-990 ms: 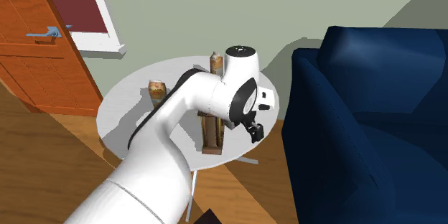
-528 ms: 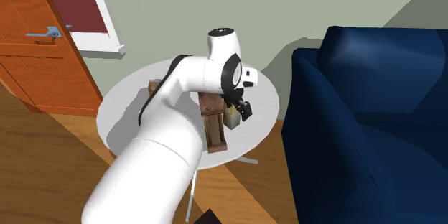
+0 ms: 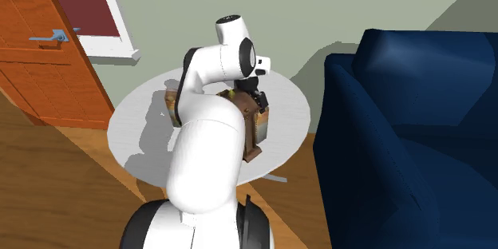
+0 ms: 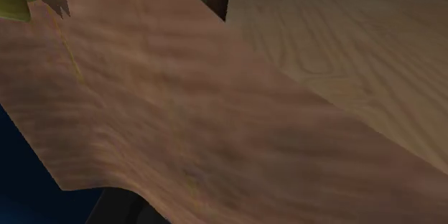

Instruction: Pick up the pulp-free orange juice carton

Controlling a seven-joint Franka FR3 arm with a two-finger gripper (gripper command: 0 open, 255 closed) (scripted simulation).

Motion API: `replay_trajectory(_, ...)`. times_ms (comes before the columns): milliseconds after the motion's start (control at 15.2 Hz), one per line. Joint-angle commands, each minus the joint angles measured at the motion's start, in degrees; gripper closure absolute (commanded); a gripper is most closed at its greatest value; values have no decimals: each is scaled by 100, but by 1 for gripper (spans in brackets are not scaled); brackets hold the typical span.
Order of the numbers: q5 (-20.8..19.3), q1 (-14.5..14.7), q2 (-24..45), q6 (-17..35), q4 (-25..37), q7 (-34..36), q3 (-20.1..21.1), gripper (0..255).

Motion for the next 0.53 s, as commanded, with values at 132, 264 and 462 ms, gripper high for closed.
replay_trajectory(132, -41, 11, 21, 272, -263, 98, 7, 0)
replay_trajectory(264, -1, -13, -45, 447, -489, 105, -10, 0)
replay_trajectory(462, 26, -27, -91, 583, -659, 113, -23, 0)
